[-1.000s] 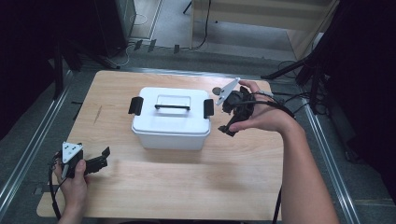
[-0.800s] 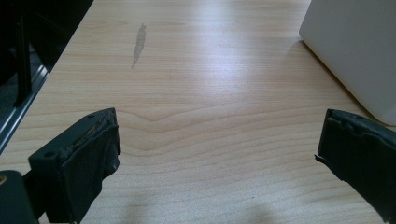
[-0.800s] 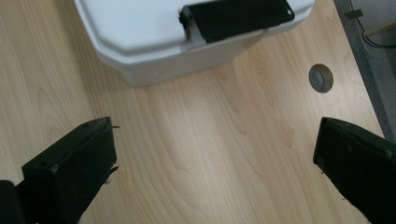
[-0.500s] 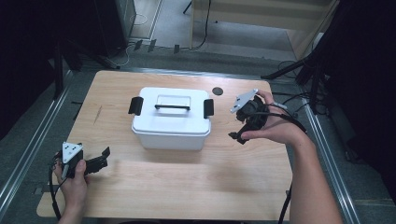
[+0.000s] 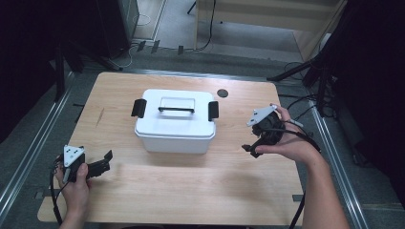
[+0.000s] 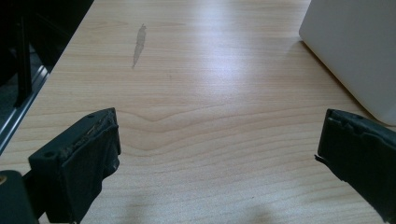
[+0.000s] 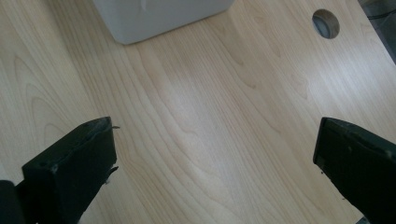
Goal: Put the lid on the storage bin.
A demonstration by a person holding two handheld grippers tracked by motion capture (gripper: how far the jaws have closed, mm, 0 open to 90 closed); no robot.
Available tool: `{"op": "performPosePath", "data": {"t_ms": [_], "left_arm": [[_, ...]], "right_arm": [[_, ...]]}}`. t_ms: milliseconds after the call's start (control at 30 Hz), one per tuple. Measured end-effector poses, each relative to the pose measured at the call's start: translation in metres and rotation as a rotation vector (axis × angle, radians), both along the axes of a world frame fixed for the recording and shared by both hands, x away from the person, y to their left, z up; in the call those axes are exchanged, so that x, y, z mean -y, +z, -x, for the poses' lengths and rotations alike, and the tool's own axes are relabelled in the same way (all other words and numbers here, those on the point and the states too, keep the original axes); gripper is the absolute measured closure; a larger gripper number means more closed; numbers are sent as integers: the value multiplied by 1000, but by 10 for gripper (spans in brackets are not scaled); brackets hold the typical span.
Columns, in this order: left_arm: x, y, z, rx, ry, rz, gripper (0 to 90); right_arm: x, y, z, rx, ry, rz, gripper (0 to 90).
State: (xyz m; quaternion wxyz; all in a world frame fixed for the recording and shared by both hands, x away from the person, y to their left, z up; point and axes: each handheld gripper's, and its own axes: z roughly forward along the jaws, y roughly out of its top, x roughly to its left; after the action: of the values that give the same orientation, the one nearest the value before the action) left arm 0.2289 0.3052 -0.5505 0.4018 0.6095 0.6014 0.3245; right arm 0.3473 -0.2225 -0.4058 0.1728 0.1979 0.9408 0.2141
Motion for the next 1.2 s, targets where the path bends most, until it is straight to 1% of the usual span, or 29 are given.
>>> {"op": "performPosePath", "data": {"t_ms": [33,133,200,367,433,533,567,700,900,933,1000,1200], "left_arm": [[0,0,0,0,0,0,0],[0,0,0,-1,-1,0,0],[0,0,0,-1,-1,1,0],[0,0,0,-1,-2,0,0],[0,0,0,-2,-2,0,0],[0,0,0,1,-3,-5,0],[0,0,0,-1,-3,-6,0],[1,0,0,0,-1,-9,0],[1,0,0,0,-1,-10,0],[1,0,0,1,-2,-10,0],[1,0,0,0,-7,-12,0],[1,0,0,-1,-8,-16,0]], "right_arm": [[2,-2,1,6,-2,-3,0],[8,-10,5,-3,-19,-14,0],[12,-16,7,-1,-31,-20,0],[23,-28,14,-3,-60,-57,0],[26,-32,18,-3,-68,-62,0],[33,-39,22,6,-90,-71,0],[36,-41,23,1,-100,-80,0],[45,-47,28,11,-122,-93,0],[56,-57,35,12,-141,-126,0],[58,-59,36,11,-153,-132,0],[62,-62,39,17,-160,-146,0],[73,-75,48,25,-197,-165,0]]}}
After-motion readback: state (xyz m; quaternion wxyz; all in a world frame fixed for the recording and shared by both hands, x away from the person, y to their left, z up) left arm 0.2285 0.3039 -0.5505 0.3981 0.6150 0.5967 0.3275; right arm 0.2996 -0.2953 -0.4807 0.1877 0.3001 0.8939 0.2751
